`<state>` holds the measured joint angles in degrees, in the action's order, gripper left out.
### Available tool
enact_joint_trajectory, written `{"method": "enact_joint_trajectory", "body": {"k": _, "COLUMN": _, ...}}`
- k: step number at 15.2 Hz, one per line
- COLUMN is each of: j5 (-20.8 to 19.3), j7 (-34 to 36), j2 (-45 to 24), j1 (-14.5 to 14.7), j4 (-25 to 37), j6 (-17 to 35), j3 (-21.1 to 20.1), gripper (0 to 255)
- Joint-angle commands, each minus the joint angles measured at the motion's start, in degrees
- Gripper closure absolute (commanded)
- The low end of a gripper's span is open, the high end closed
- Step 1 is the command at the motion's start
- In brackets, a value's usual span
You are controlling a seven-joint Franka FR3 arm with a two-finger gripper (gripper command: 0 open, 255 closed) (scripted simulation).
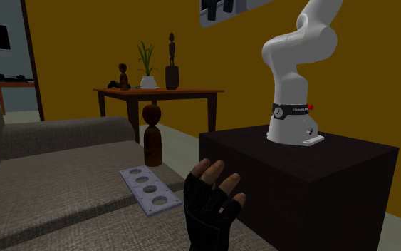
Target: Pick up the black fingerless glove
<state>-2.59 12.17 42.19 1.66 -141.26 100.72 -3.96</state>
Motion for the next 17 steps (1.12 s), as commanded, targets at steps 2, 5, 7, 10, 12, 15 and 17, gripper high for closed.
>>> {"method": "enact_joint_trajectory", "body": {"k": 2, "j5": 1.49, "j7": 2.16, "j2": -2.13, "j1": 1.07, "j4": -3.28, "j6": 5.58, "j3": -1.83, "gripper": 0}}
{"method": "enact_joint_trajectory", "body": {"k": 5, "j5": 2.78, "j7": 4.17, "j2": -5.36, "j1": 2.05, "j4": -5.65, "j6": 11.29, "j3": -3.69, "gripper": 0}}
{"method": "enact_joint_trajectory", "body": {"k": 7, "j5": 3.54, "j7": 5.51, "j2": -7.98, "j1": 2.67, "j4": -6.85, "j6": 15.2, "j3": -4.97, "gripper": 0}}
{"method": "enact_joint_trajectory", "body": {"k": 10, "j5": 4.43, "j7": 7.59, "j2": -12.58, "j1": 3.51, "j4": -8.03, "j6": 21.15, "j3": -6.95, "gripper": 0}}
{"method": "enact_joint_trajectory", "body": {"k": 12, "j5": 4.8, "j7": 9.05, "j2": -16.07, "j1": 3.96, "j4": -8.4, "j6": 25.13, "j3": -8.31, "gripper": 0}}
{"method": "enact_joint_trajectory", "body": {"k": 15, "j5": 4.87, "j7": 11.42, "j2": -21.86, "j1": 4.42, "j4": -8.32, "j6": 31.02, "j3": -10.41, "gripper": 0}}
{"method": "enact_joint_trajectory", "body": {"k": 17, "j5": 4.44, "j7": 13.22, "j2": -26.04, "j1": 4.59, "j4": -7.84, "j6": 34.82, "j3": -11.81, "gripper": 0}}
